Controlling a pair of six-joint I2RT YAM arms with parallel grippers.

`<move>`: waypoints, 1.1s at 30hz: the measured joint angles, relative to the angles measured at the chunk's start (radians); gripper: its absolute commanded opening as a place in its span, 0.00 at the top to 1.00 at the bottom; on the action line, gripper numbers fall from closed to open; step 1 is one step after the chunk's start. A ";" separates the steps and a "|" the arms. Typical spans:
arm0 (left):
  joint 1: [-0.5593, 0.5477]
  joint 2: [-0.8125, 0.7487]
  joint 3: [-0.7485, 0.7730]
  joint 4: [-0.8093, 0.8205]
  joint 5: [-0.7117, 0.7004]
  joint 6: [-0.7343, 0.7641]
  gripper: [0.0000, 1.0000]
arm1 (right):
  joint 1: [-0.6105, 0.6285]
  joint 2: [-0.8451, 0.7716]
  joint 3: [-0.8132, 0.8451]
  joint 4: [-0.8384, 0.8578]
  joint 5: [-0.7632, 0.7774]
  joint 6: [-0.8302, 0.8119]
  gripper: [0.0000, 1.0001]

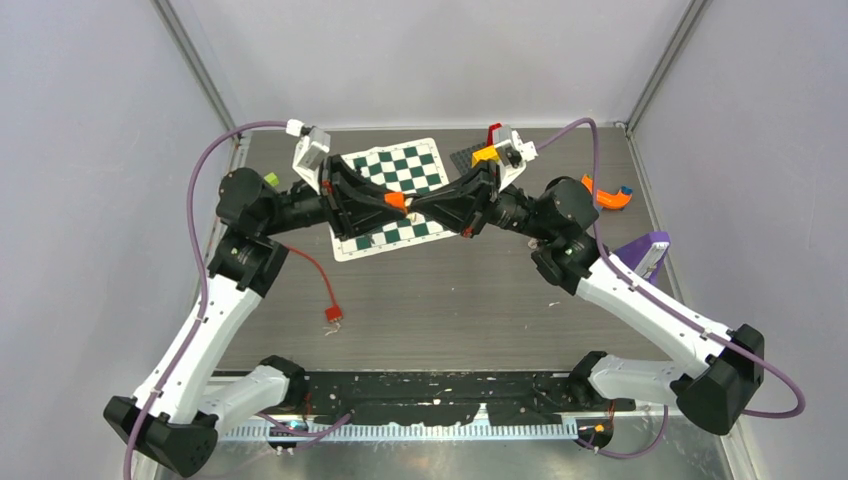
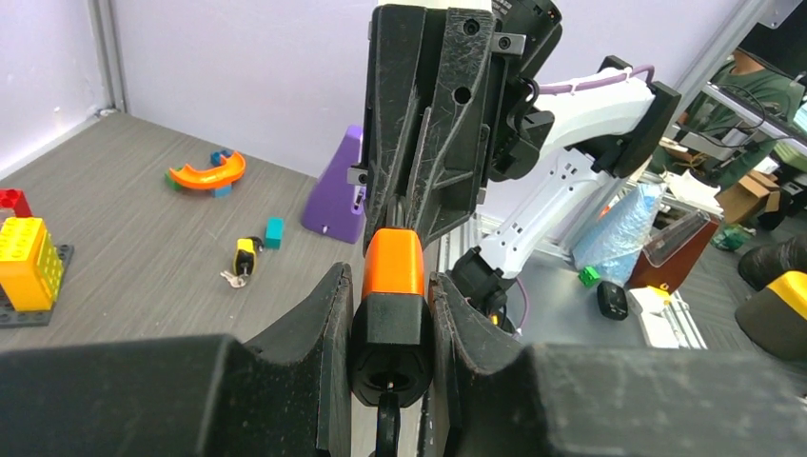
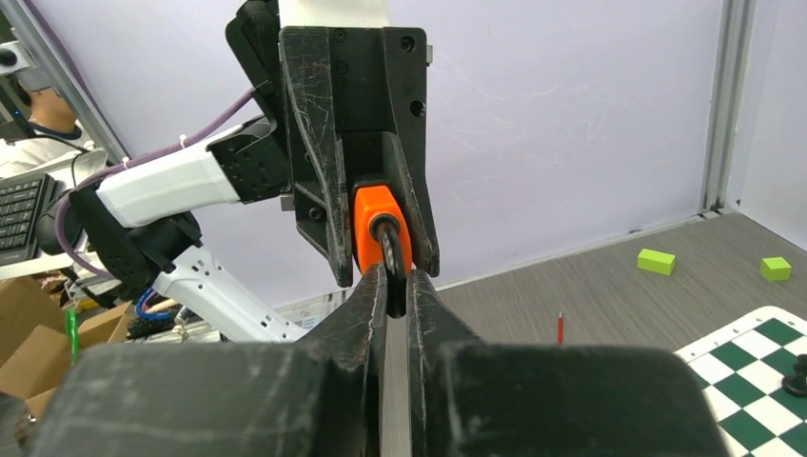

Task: Lock with the key
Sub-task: Lock the lock.

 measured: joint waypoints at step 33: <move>-0.077 0.016 -0.205 0.447 -0.277 -0.468 1.00 | -0.060 -0.013 -0.149 0.283 0.230 0.464 0.25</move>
